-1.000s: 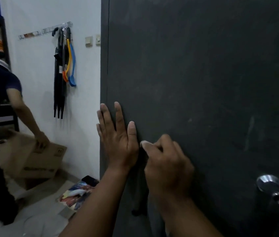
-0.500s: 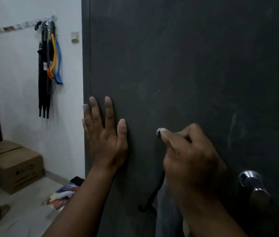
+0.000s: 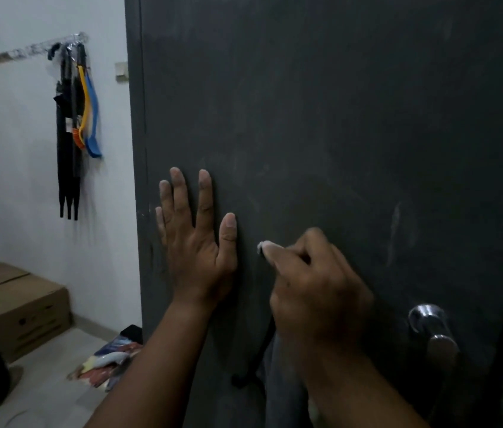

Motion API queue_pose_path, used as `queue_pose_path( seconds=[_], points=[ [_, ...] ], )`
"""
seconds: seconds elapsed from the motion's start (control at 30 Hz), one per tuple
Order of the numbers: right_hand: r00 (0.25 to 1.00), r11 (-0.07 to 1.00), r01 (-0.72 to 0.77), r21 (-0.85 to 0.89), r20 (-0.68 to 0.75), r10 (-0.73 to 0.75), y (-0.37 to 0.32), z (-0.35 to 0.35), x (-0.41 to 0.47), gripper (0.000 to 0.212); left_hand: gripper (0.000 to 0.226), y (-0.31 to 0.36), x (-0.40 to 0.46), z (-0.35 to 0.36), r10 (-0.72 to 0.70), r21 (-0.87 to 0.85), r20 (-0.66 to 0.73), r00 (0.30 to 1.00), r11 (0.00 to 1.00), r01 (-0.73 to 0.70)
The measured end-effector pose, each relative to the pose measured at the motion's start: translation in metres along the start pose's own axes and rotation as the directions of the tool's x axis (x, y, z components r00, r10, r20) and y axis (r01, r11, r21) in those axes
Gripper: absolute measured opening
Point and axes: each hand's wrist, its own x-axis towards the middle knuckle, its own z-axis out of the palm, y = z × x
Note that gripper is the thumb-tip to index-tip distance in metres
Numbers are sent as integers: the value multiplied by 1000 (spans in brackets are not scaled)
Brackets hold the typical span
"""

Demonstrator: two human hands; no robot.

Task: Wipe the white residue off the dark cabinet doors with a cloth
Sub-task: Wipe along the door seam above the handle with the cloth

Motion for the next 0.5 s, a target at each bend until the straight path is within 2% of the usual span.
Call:
queue_pose_path(
  seconds=[0.07, 0.1, 0.17, 0.2, 0.23, 0.3, 0.37, 0.5],
  points=[
    [997, 990, -71, 126, 31, 67, 14, -7, -2, 10, 69, -3, -1, 0, 10, 3, 0, 1000, 1000, -10],
    [994, 978, -108, 177, -6, 111, 16, -11, 5, 12, 69, -3, -2, 0, 15, 9, -1, 1000, 1000, -15],
    [962, 990, -102, 101, -245, 124, 14, -13, 30, 19, 69, -4, -3, 1, 12, 29, -5, 1000, 1000, -12],
    [943, 993, -102, 64, -313, 117, 10, -13, 42, 20, 69, -3, -3, 1, 7, 36, -9, 1000, 999, -7],
    [940, 993, -98, 61, -323, 112, 2, -11, 52, 19, 69, -2, -2, 1, 1, 37, -12, 1000, 999, 0],
    [971, 999, -50, 4, -236, 49, -9, -3, 58, 10, 68, 1, -2, 0, -18, 10, -12, 1000, 1000, 18],
    [991, 1000, -5, -29, -131, 1, -18, 5, 48, 12, 64, 5, -2, -3, -38, -56, -19, 999, 998, 37],
    [999, 999, 51, 10, -20, -51, -15, 7, 6, 10, 54, 8, -4, -14, -58, -157, -27, 998, 986, 53]
  ],
)
